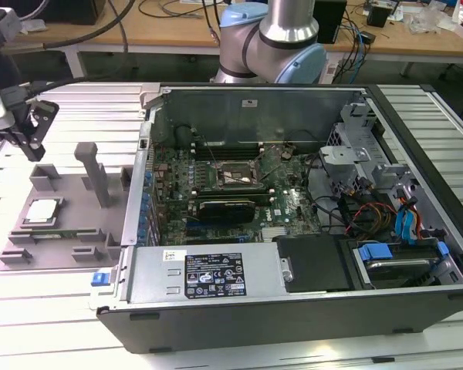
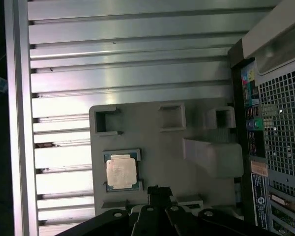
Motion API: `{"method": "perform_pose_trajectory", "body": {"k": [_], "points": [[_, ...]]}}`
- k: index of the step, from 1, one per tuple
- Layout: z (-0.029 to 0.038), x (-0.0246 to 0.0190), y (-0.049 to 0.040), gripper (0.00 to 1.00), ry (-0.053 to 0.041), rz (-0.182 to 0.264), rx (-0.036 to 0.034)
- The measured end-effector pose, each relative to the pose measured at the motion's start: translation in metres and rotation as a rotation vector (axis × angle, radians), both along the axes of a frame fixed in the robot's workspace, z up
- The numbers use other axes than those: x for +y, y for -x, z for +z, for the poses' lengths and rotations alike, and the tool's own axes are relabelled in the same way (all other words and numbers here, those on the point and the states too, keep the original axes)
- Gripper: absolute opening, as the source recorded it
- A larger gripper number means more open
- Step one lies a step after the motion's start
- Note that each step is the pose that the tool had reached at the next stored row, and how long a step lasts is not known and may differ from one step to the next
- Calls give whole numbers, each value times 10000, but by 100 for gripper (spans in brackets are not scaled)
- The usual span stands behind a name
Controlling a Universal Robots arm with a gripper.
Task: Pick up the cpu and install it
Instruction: 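Reach for the cpu, then pick up the cpu and move it towards the insertion slot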
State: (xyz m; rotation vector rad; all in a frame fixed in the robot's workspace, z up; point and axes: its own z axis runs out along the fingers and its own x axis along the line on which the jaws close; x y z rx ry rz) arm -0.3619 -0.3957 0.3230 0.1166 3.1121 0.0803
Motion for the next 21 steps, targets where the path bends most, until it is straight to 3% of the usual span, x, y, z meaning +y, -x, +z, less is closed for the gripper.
{"method": "perform_pose_trajectory", "body": {"k": [2,6,21], "points": [[-40,11,109,11,0,0,-1],[-55,18,176,11,-1,-1,0],[-58,17,195,11,0,0,-1]]}}
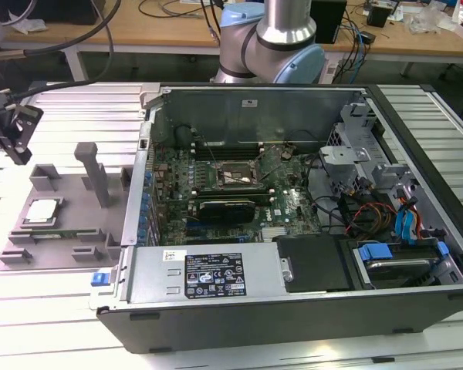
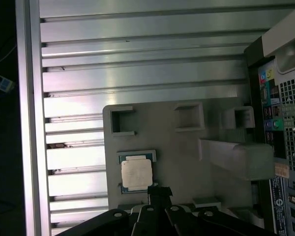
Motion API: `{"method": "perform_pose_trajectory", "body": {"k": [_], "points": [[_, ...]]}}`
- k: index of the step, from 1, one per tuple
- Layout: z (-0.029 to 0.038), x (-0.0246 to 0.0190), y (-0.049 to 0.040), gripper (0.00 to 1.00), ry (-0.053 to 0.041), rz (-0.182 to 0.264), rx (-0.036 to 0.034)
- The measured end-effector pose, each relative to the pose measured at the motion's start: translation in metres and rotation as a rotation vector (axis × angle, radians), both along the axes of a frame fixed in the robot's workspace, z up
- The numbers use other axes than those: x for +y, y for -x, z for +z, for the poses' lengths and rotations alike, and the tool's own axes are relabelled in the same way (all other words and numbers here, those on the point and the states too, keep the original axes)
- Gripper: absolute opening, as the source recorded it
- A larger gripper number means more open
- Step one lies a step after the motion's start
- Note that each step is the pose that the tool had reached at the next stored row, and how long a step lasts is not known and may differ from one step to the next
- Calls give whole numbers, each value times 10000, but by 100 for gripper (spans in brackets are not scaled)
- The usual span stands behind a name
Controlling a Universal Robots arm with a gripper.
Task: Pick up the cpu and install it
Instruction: 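Pick up the cpu and move it towards the insertion slot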
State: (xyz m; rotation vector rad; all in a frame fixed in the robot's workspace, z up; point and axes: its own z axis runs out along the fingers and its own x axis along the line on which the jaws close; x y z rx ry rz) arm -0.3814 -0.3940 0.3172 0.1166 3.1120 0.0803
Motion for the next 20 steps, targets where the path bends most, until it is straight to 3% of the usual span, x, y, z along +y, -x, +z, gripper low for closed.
{"method": "perform_pose_trajectory", "body": {"k": [3,8,14,17,20], "points": [[-5,0,13,11,-1,2,-5],[-184,-9,89,11,0,0,-3],[-419,-97,141,11,-1,0,-5],[-551,-112,148,11,0,0,-4],[-612,-115,150,11,0,1,-4]]}}
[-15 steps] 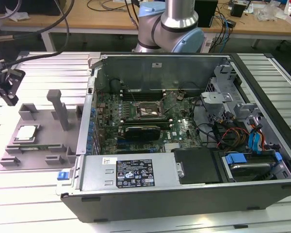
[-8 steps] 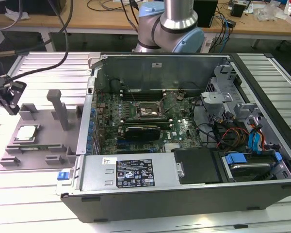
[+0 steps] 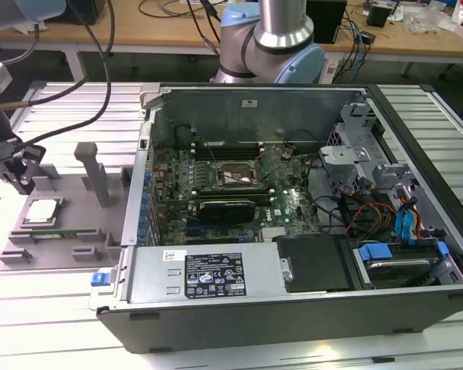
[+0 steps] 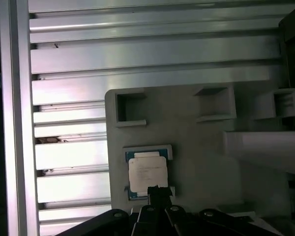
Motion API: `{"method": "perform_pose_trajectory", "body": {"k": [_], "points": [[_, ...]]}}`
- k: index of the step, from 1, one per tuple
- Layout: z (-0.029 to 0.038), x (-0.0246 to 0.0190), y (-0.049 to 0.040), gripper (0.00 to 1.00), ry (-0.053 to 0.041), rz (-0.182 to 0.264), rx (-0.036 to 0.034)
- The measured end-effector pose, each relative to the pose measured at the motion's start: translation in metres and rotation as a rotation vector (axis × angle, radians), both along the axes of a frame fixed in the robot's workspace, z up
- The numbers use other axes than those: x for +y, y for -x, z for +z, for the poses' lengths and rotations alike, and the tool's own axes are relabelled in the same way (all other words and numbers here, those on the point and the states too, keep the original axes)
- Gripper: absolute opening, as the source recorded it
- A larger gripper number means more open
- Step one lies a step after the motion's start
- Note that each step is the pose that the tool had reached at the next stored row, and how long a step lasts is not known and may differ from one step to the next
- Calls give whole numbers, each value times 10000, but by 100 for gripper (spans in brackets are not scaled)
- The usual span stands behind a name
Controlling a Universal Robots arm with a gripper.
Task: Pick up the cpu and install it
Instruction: 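Pick up the cpu and move it towards the insertion slot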
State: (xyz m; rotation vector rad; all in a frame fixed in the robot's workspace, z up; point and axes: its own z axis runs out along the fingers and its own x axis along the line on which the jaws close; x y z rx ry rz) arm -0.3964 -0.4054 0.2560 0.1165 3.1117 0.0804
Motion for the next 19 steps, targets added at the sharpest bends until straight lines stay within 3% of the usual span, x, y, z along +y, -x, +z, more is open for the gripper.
{"method": "perform_pose_trajectory", "body": {"k": [7,18,19], "points": [[-187,-5,6,11,0,0,0],[-194,-5,6,11,0,1,1],[-194,-5,6,17,0,0,1]]}}
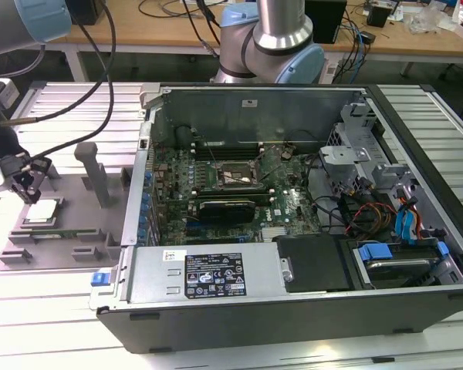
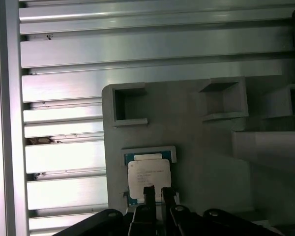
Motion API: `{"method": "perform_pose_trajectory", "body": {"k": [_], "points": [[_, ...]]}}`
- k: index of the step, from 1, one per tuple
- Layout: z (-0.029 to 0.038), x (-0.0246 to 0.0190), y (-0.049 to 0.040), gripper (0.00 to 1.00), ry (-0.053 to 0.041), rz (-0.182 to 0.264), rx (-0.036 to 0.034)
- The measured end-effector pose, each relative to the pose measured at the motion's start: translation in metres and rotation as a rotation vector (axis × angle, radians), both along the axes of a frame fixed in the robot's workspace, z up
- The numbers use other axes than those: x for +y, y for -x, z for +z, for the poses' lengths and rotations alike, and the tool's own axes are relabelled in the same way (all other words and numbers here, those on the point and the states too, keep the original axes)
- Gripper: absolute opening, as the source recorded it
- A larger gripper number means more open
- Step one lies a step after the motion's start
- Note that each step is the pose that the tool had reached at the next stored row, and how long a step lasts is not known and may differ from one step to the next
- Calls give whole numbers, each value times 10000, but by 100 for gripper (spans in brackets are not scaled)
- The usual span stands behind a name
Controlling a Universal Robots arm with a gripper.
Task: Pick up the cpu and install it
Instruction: 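Pick up the cpu and move it towards the insertion slot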
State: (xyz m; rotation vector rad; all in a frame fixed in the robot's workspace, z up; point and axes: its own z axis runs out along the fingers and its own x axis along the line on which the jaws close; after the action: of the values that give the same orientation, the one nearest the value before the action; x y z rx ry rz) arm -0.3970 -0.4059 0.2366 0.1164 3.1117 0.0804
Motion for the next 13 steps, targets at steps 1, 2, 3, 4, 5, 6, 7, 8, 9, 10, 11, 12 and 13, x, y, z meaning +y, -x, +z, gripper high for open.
{"method": "perform_pose_trajectory", "body": {"k": [1,2,3,4,5,6,7,8,9,10,11,12,13], "points": [[0,0,0,36,0,0,0],[0,0,0,42,0,0,0],[0,0,0,42,0,0,0],[0,0,0,48,0,0,0],[-1,0,0,54,0,0,0],[-1,0,0,66,0,0,-1],[-9,0,-1,66,-3,0,-4],[-64,0,0,66,-1,0,0],[-112,0,0,66,-1,0,-1],[-157,0,0,66,-1,0,0],[-194,0,0,66,-1,1,1],[-215,0,0,66,-1,3,10],[-229,1,1,66,-4,7,19]]}}
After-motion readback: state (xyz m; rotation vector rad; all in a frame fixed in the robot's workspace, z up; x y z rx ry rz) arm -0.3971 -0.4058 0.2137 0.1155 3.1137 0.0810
